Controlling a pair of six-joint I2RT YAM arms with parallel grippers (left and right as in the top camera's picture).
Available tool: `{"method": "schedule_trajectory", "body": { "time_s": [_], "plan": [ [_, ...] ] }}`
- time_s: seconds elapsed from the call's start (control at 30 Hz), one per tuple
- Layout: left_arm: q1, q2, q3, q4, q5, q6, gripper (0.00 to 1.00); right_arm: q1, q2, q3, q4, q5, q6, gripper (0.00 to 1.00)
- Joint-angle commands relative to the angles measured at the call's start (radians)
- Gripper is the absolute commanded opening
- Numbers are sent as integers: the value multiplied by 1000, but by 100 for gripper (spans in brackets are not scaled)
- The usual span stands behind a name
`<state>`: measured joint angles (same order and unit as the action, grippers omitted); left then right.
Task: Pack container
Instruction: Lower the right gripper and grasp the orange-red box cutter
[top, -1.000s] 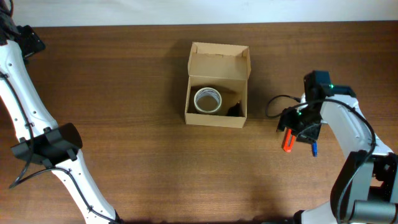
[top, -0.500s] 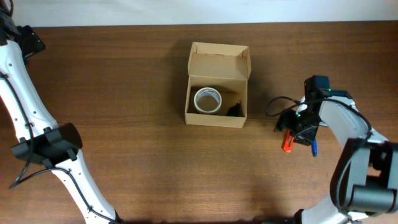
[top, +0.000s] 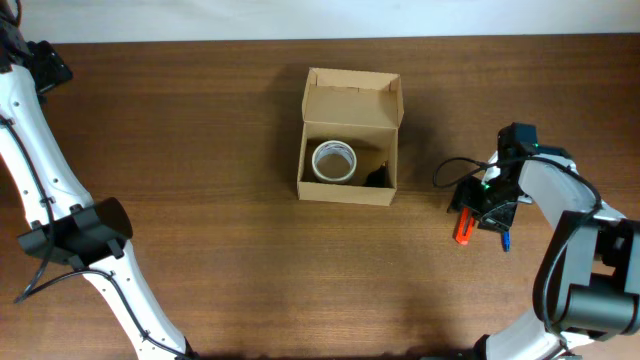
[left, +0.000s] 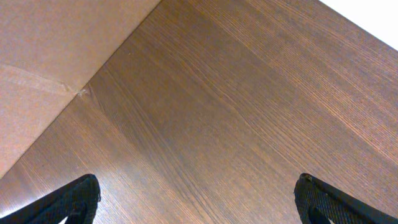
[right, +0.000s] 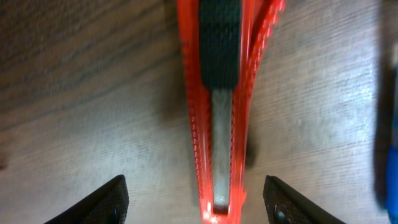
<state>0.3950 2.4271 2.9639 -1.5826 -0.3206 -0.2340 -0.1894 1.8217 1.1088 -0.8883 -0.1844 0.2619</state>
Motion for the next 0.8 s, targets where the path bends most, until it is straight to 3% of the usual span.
{"method": "schedule_trajectory", "body": {
  "time_s": [0.0,0.17,0.3,0.77],
  "plan": [
    [1,-19,-4,-2,4,4,100,-8,33,-2,16,24,-19,71],
    [1,-19,-4,-2,4,4,100,-8,60,-2,32,53,-18,69],
    [1,-19,-4,-2,4,4,100,-8,69,-2,29,112,8,61],
    [1,-19,-4,-2,4,4,100,-7,70,-2,41,174,31,61]
  ]
}}
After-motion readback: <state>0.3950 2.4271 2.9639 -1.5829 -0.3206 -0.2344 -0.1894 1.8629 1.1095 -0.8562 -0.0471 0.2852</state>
